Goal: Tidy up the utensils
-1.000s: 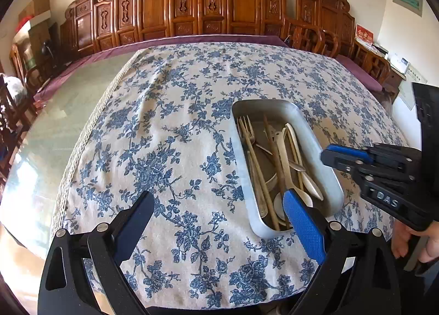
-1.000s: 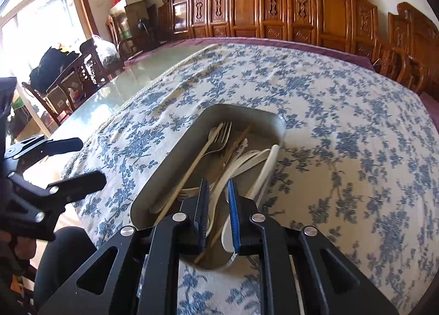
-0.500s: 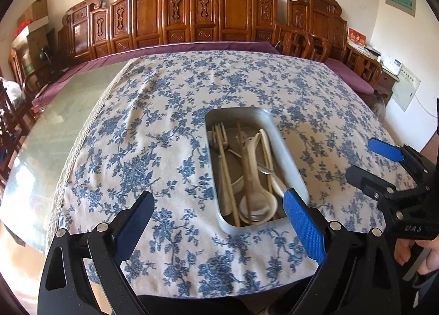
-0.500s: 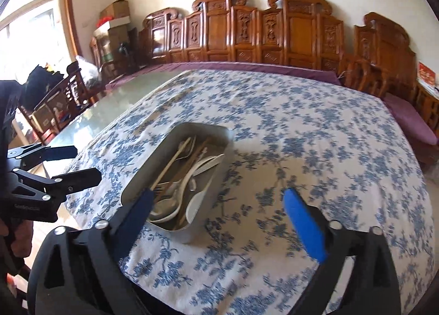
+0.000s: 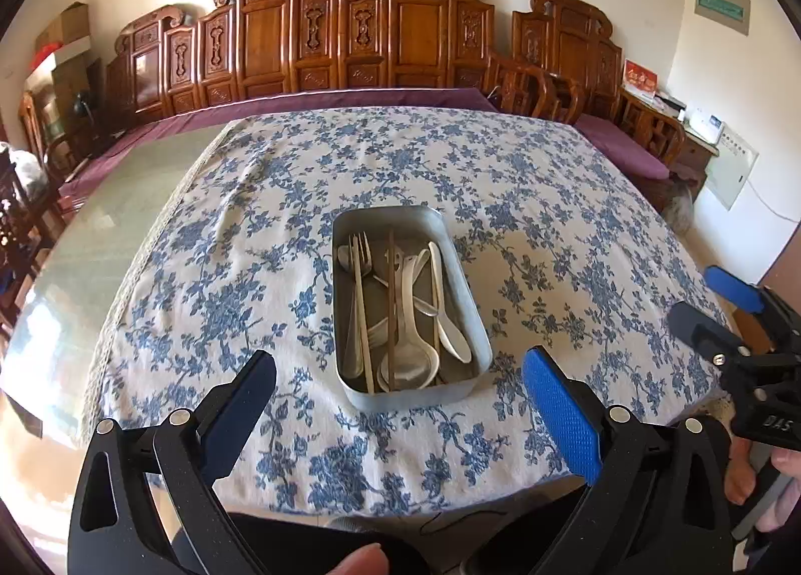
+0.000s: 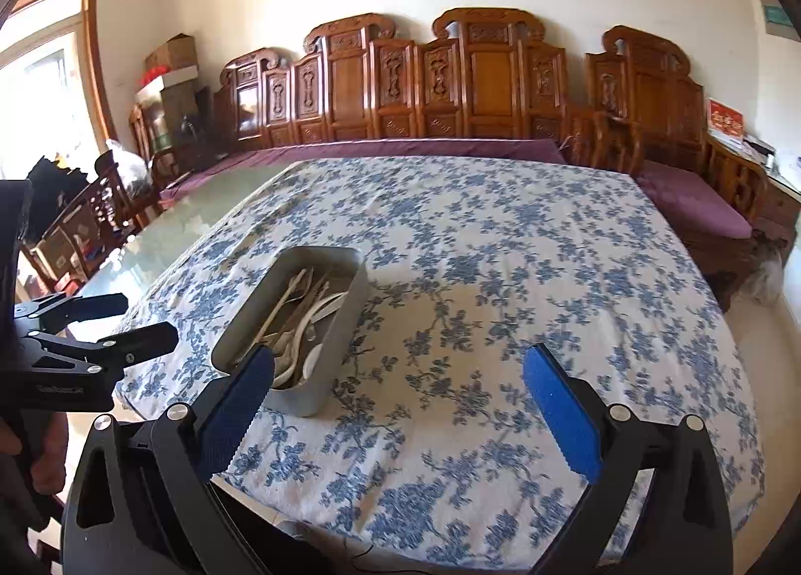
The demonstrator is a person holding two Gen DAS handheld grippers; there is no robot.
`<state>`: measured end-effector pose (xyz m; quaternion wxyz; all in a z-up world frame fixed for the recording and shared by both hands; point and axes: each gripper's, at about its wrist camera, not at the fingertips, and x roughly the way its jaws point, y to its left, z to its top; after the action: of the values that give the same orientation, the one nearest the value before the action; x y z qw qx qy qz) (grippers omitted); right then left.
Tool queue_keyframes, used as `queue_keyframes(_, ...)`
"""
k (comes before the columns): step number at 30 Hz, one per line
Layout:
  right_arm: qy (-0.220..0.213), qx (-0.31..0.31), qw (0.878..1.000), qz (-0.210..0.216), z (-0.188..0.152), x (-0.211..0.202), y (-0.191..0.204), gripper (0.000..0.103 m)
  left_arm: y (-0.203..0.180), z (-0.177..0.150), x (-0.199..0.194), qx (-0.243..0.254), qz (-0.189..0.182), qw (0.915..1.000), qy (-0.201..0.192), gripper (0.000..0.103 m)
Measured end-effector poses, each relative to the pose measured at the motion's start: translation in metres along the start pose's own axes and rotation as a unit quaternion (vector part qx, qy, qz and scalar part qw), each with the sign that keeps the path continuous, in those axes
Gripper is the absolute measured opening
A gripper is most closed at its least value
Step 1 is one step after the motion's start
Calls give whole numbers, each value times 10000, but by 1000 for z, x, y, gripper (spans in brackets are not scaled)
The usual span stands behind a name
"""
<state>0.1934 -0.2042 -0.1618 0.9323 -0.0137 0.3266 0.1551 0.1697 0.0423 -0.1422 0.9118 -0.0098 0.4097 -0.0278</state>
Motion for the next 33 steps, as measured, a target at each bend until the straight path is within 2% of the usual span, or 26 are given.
queue_keyframes(14,-322,180,9986,-374,-4,-55,-17,100,-42,-3,-38,282,-112,9990,-320,95)
queue_keyframes(21,-832,124,9957,-383,16,-101,-9,100,-50,10,-86,264,-113,9962,-819,95)
queue_keyframes(33,-1748,-133,9828,-587,43,-178,11,100,-59,24,-167,263,9,9848,-1716,95)
